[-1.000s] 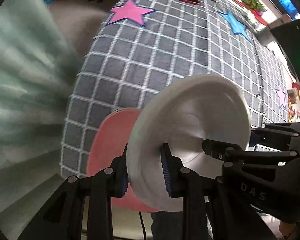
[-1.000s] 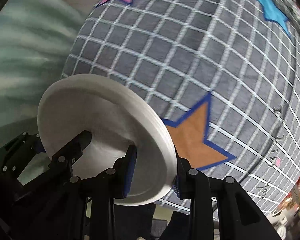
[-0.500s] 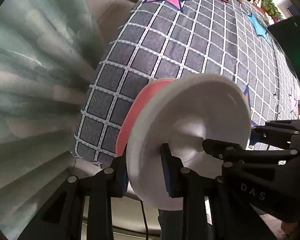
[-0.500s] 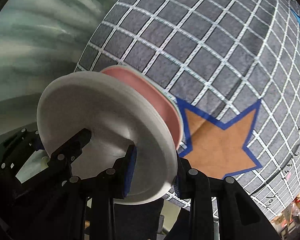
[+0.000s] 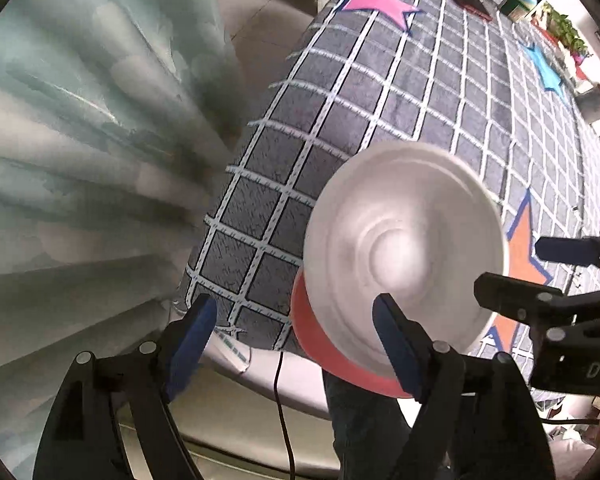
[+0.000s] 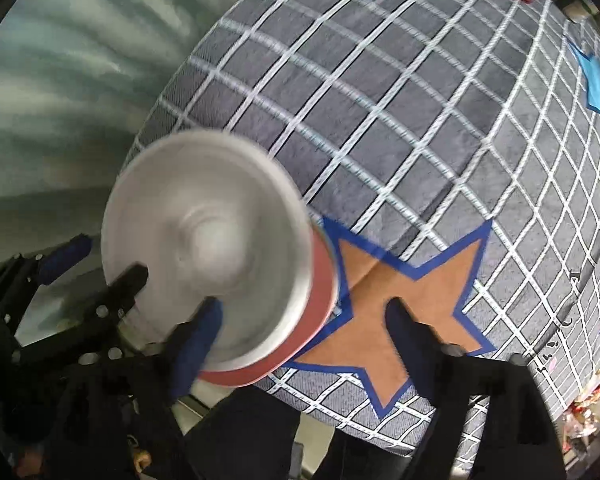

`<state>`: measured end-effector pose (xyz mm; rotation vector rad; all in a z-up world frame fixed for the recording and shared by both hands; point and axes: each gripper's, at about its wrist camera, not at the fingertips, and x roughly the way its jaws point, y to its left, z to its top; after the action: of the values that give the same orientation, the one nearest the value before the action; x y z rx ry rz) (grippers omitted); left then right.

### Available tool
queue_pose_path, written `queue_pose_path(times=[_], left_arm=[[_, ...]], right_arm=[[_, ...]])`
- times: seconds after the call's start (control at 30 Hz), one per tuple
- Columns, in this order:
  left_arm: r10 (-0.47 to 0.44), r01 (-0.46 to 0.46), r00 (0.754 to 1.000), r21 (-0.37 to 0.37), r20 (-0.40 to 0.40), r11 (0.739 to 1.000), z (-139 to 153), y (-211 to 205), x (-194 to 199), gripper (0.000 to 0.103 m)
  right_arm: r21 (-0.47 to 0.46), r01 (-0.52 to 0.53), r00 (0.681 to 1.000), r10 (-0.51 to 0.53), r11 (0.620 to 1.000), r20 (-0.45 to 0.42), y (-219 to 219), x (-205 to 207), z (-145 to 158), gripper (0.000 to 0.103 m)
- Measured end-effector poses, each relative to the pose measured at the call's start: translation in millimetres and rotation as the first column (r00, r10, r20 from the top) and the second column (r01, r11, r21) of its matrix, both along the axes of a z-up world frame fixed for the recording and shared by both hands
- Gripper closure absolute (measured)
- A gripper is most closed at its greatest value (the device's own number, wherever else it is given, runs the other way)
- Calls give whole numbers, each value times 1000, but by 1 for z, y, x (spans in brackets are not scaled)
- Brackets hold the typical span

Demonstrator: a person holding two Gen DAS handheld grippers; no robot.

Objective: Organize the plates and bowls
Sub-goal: 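Lower the bowls onto the pink plate and open both grippers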

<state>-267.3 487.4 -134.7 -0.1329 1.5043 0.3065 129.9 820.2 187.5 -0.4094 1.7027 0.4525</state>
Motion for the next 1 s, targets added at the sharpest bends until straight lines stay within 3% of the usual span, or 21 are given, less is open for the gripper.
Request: queue_pose_path(times=[0.13,0.23,0.3,0.5,1.0], left_arm=[[-42,42,999,4,34,999,8,-13,1,17],[-62,62,998,-6,24,998,10,-20,3,15],[-80,80,997,-4,21,997,12,-25,4,0],[-101,100,994,20,35,995,13,-33,5,0],[-108,107,994,28,21,994,16,-38,3,0]], right_arm=[[32,35,999,-35,999,-12,-6,-3,4,16],[52,48,999,-47,997,-11,-14,-8,12,0],[56,54,999,-54,997,5,-24,5,16,0],[60,73,996,-76,995,42,-31,15,28,0],[62,71,997,-72,996,26,-30,13,30,0]])
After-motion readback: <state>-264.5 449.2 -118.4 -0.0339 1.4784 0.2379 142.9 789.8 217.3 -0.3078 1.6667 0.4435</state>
